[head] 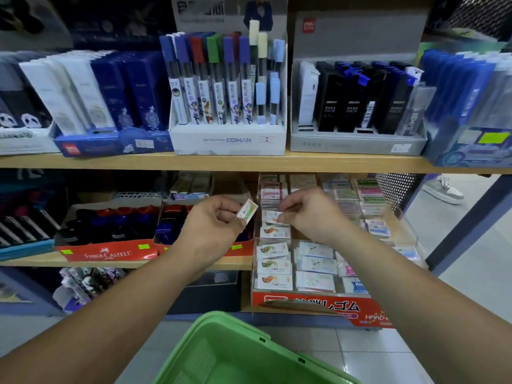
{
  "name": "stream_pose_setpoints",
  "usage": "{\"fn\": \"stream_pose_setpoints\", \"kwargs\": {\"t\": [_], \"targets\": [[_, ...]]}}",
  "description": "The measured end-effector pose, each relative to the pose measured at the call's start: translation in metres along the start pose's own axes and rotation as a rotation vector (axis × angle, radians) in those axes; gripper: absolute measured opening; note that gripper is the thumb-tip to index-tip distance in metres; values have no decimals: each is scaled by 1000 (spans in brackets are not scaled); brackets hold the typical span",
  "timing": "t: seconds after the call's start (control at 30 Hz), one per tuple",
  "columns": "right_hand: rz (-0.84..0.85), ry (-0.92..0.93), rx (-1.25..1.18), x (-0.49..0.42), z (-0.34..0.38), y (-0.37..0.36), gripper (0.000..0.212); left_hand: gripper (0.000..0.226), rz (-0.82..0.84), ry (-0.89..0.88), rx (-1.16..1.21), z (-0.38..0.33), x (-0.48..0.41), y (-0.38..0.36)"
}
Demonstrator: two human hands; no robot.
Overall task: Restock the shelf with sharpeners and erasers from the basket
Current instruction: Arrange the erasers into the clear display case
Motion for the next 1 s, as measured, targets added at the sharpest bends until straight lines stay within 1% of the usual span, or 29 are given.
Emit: {"fn": "stream_pose_setpoints", "kwargs": {"t": [0.07, 0.13, 0.23, 0.33, 0.37, 0.43, 0.47, 0.53, 0.6, 0.63, 0.73, 0.83, 0.87, 0.93, 0.97, 1.0], "targets": [[15, 10, 107, -7, 1, -9, 20, 14, 19, 1, 12, 4, 0, 2], [36, 20, 150, -11, 1, -10, 20, 14, 45, 2, 27, 6, -1, 4], [101, 90, 243, -10, -1, -5, 20, 18, 78, 1, 71, 5, 1, 3], [120, 164, 248, 0, -8, 0, 24, 21, 96, 0, 80, 0, 4, -2], [109, 165, 214, 4, -10, 4, 29, 21, 97, 2, 81, -2, 5, -3], [40, 94, 64, 13, -12, 18, 41, 20, 94, 12, 74, -4, 5, -5], [-7, 49, -31, 17, -12, 27, 42, 20, 87, 19, 69, -4, 6, -6], [-100, -8, -195, 21, -13, 43, 32, 21, 74, 30, 61, -5, 6, -10], [-119, -16, -286, 27, -12, 53, 22, 22, 84, 31, 77, -7, 8, -13], [-96, -7, -306, 29, -12, 55, 21, 22, 107, 32, 105, -9, 9, -15], [41, 4, -347, 36, -11, 57, 30, 23, 221, 20, 196, -20, 14, -25], [122, -8, -473, 41, -9, 70, 21, 22, 277, -12, 300, -34, 18, -40], [148, -1, -519, 43, -10, 77, 24, 21, 289, -11, 330, -38, 21, -45], [225, 21, -584, 50, -14, 90, 36, 19, 308, -18, 384, -47, 26, -56], [241, 31, -599, 53, -17, 95, 37, 17, 319, -32, 382, -51, 27, -61], [225, 33, -596, 56, -22, 99, 34, 14, 319, -70, 313, -54, 27, -64]]}}
Point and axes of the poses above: each hand's wrist, its own x-axis away from the middle knuckle, its own y-axis out of the back of the hand, z = x × y, the point moved 1 cm from there along -x, towards the middle knuckle, and after that the axes turned 1 degree about z, right-handed, at the moved point
